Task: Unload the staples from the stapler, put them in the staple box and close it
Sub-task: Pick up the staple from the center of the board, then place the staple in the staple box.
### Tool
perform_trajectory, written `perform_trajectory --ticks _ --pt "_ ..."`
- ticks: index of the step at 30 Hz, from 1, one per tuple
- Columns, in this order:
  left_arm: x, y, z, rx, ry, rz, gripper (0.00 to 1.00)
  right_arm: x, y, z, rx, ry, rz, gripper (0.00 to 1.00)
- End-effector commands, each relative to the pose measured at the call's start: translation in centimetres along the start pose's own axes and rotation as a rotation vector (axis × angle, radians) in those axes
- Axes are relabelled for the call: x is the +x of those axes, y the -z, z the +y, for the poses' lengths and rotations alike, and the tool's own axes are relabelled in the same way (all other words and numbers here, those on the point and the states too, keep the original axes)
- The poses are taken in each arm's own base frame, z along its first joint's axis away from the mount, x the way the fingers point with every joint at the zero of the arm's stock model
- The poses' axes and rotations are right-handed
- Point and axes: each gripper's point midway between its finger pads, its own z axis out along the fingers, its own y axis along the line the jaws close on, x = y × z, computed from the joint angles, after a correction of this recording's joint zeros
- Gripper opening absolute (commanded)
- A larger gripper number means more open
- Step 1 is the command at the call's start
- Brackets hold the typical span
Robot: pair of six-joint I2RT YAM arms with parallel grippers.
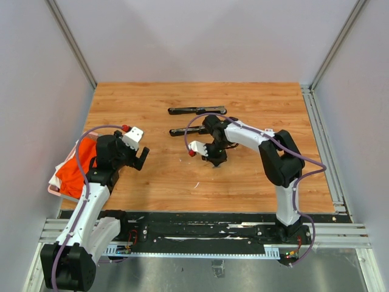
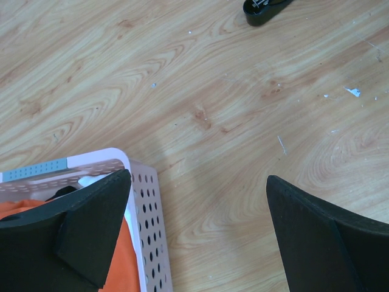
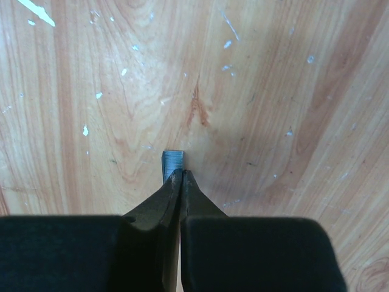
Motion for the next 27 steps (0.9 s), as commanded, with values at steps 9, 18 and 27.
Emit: perform_trajectory --ticks 9,18,27 --pt "-0.4 0.0 0.3 -0.008 -0.009 -0.022 0.98 3.1 7.4 -4.1 0.183 -0.007 -0.036 0.01" --pt "-0.5 0.0 0.3 -0.012 -0.010 -0.023 0.98 9.4 11.0 -7.8 0.305 -0.008 0.029 0.01" --pt "-0.3 0.0 0.4 -0.013 -0.009 -0.017 0.98 13.8 11.2 -10.0 0.362 -0.019 0.091 0.01"
